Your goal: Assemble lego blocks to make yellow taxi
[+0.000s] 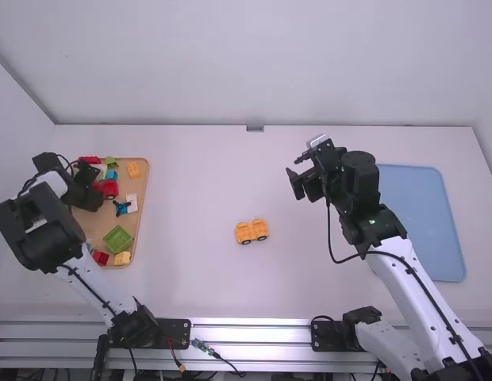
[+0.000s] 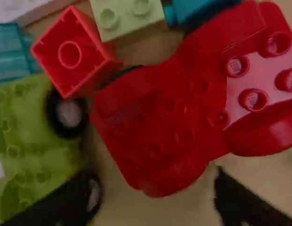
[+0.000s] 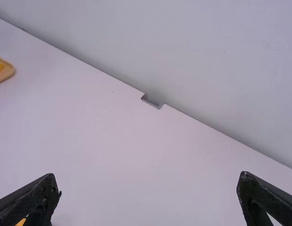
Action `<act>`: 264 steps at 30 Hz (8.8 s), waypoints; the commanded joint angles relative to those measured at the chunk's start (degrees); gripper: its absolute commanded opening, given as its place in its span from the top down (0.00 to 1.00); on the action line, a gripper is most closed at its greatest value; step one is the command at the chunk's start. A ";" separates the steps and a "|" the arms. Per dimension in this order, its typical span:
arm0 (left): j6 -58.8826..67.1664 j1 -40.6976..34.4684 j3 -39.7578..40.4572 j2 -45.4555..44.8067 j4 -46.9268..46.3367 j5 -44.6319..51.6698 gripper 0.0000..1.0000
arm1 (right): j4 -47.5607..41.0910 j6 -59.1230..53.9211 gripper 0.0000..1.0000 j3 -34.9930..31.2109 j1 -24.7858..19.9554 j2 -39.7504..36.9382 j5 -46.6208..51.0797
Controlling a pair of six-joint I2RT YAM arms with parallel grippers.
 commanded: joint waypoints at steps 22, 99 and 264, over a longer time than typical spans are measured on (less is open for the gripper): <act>-100.83 4.20 20.02 0.96 -35.76 -17.16 0.01 | -1.99 -0.85 0.01 2.12 0.26 -0.13 -0.33; -127.97 12.02 13.79 0.96 -24.33 -4.87 0.17 | -1.16 1.55 0.01 2.12 0.26 -0.13 -0.37; -41.40 -53.92 -36.74 -47.69 27.21 10.51 0.99 | 14.93 35.01 0.03 2.14 -11.30 19.69 -42.73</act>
